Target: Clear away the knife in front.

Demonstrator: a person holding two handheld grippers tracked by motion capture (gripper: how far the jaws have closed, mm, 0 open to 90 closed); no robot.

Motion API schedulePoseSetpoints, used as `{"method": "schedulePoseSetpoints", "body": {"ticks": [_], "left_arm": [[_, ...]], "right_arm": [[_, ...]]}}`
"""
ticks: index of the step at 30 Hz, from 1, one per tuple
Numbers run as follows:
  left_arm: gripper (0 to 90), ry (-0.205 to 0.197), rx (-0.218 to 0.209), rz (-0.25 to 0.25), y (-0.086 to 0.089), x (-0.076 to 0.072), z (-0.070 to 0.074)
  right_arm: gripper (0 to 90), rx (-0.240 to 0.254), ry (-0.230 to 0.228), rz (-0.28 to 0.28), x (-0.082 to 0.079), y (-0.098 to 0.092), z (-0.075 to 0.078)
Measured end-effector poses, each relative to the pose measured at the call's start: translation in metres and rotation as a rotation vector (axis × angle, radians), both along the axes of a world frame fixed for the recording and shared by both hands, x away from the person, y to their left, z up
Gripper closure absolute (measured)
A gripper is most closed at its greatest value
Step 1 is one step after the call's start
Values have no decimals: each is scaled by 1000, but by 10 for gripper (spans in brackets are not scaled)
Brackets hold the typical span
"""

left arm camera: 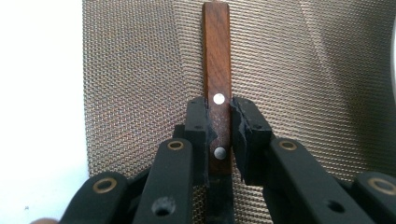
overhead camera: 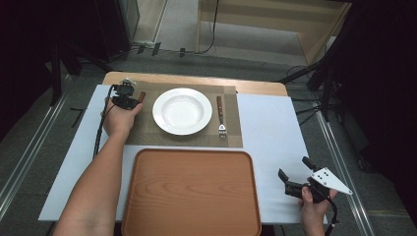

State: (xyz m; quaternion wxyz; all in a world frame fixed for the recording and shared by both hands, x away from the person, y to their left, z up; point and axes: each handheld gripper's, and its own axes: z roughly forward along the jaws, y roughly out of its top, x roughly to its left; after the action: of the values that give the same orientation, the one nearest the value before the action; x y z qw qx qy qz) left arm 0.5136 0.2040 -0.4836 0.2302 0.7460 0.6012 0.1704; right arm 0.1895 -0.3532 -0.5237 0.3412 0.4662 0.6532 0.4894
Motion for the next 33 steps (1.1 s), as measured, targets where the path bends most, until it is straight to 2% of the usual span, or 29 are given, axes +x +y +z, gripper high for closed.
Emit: {"method": "schedulePoseSetpoints", "body": {"ticks": [15, 23, 33], "left_arm": [[766, 2, -8, 7, 1, 0, 0], [767, -9, -1, -1, 1, -1, 0], [767, -1, -28, 13, 8, -1, 2]], "right_arm": [[0, 3, 1, -1, 0, 0, 0], [0, 8, 1, -3, 0, -1, 0], [0, 9, -1, -2, 0, -1, 0]]}}
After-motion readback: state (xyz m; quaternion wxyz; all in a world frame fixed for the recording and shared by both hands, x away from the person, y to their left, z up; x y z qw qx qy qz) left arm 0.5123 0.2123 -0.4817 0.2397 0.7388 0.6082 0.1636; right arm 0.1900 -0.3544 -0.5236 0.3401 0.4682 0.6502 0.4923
